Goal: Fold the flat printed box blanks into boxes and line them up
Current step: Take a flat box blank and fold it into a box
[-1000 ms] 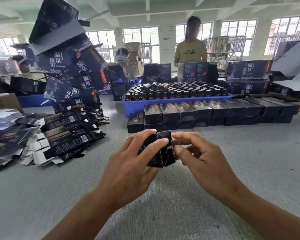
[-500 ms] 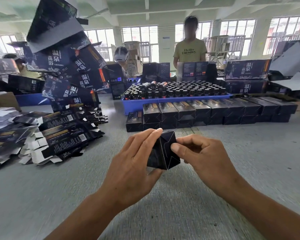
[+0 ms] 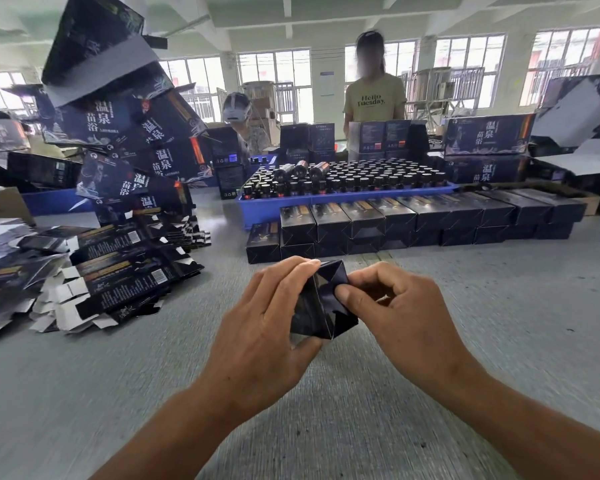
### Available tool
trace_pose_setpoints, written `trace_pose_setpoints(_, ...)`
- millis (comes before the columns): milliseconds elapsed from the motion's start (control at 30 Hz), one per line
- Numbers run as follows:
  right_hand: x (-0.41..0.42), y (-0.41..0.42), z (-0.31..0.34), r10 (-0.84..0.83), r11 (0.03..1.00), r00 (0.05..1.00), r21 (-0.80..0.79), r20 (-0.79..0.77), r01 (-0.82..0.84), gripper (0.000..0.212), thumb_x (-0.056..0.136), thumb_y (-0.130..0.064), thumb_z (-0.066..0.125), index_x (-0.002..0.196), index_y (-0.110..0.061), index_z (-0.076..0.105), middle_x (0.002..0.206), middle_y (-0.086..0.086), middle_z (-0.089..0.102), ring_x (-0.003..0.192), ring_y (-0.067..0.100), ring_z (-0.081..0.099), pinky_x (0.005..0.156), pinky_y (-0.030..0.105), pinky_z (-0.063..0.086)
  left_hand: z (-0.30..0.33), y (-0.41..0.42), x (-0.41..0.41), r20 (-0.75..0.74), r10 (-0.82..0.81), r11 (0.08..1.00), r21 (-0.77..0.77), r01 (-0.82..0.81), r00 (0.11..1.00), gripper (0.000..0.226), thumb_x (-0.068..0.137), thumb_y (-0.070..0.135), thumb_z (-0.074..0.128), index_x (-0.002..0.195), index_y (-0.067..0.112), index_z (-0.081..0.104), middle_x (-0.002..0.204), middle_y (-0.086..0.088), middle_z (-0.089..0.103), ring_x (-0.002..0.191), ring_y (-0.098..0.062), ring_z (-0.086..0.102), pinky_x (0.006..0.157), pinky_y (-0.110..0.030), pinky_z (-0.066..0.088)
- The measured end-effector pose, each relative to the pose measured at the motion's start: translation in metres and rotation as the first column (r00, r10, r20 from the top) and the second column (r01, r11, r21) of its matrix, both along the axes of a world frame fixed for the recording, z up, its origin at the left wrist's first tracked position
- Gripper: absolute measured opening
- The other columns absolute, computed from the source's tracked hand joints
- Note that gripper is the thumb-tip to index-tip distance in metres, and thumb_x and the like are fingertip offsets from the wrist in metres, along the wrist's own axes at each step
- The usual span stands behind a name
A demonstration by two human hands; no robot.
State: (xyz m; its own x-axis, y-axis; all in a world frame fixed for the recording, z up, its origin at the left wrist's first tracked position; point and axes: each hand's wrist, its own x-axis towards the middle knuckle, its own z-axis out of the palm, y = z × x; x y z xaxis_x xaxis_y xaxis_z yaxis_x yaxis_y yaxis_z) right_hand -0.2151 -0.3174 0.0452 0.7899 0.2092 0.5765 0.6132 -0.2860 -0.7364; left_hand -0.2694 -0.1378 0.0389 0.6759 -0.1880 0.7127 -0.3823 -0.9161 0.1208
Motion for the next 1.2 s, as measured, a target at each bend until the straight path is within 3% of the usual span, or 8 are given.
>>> trace_pose_setpoints(167,-0.001,0.001,-0.001,-0.076,0.994,0.991,-0.068,0.109,0.084,0.006,0.088,-0.034,0.071,0.094,-0.031,0.070,0.086,-0.019,0.067,0.085,-0.001,0.064,0.073,0.017,0.054,0.000,0.000,0.000,-0.026,-0.018,1.000,-0.018,0.018,1.000,0.092,0.069,0.028,0.083,0.146,0.021,0.033,0.146,0.006,0.042,0.129,-0.014,0.046,0.098,-0.016,0.032)
trace_pose_setpoints(433,0.006,-0.007,0.005,0.202,0.979,0.971,0.069,-0.127,-0.194,0.006,0.087,-0.026,0.074,0.091,-0.030,0.072,0.086,-0.017,0.074,0.079,0.002,0.069,0.068,0.012,0.052,0.001,0.002,-0.002,-0.035,0.003,0.999,-0.032,-0.004,0.999,0.095,0.067,0.028,0.088,0.145,0.022,0.035,0.138,0.001,0.054,0.125,-0.009,0.043,0.098,-0.014,0.026)
trace_pose_setpoints(600,0.007,-0.008,0.004,0.185,0.982,0.975,0.046,-0.122,-0.181,0.008,0.087,-0.027,0.074,0.094,-0.031,0.072,0.088,-0.016,0.074,0.080,0.005,0.070,0.069,0.016,0.055,0.001,0.004,-0.001,-0.022,-0.010,0.999,-0.041,0.009,1.000,0.090,0.069,0.031,0.083,0.145,0.022,0.035,0.138,0.002,0.054,0.126,-0.010,0.044,0.099,-0.017,0.031)
trace_pose_setpoints(767,0.001,-0.003,-0.001,0.226,0.971,0.957,-0.034,-0.184,-0.236,0.068,0.072,-0.066,0.071,0.133,-0.050,0.046,0.112,-0.030,0.063,0.097,-0.005,0.068,0.075,0.014,0.057,-0.004,0.005,0.003,-0.028,-0.099,0.988,0.119,0.101,0.995,0.092,0.072,0.009,0.075,0.153,0.024,0.033,0.159,0.008,0.035,0.150,-0.015,0.024,0.118,-0.043,0.033)
trace_pose_setpoints(867,0.004,0.001,-0.004,0.214,0.976,0.950,0.005,-0.226,-0.218,0.066,0.080,-0.052,0.076,0.138,-0.046,0.043,0.107,-0.014,0.069,0.092,-0.001,0.070,0.072,0.014,0.057,-0.005,0.004,0.005,-0.002,-0.111,0.980,0.167,0.109,0.994,0.095,0.071,0.003,0.065,0.156,0.025,0.028,0.164,0.006,0.027,0.153,-0.017,0.016,0.121,-0.045,0.026)
trace_pose_setpoints(1033,0.015,-0.005,-0.003,0.260,0.964,0.893,0.153,-0.369,-0.217,0.062,0.063,-0.031,0.074,0.122,-0.034,0.054,0.095,-0.011,0.074,0.091,0.010,0.071,0.071,0.024,0.060,0.000,0.008,0.004,0.074,0.097,0.956,-0.284,-0.072,0.992,0.071,0.089,0.018,0.070,0.151,0.026,0.035,0.157,0.001,0.036,0.144,-0.014,0.033,0.113,-0.041,0.035)
trace_pose_setpoints(1100,0.016,-0.005,-0.004,0.298,0.954,0.859,0.168,-0.416,-0.250,0.060,0.058,-0.027,0.074,0.116,-0.031,0.057,0.097,-0.011,0.075,0.096,0.013,0.072,0.077,0.027,0.061,0.007,0.010,0.001,-0.063,0.074,0.826,-0.555,-0.097,0.995,0.065,0.090,0.043,0.065,0.147,0.041,0.034,0.149,0.009,0.044,0.135,-0.005,0.042,0.108,-0.033,0.039)
trace_pose_setpoints(1200,0.013,-0.003,-0.006,0.287,0.954,0.845,0.056,-0.451,-0.295,0.060,0.058,-0.028,0.078,0.116,-0.027,0.060,0.103,-0.011,0.075,0.097,0.006,0.071,0.082,0.026,0.055,0.014,0.013,0.001,-0.163,-0.276,0.557,-0.831,0.019,0.947,0.048,0.084,0.046,0.064,0.128,0.051,0.046,0.123,0.010,0.069,0.113,-0.003,0.064,0.087,-0.021,0.055)
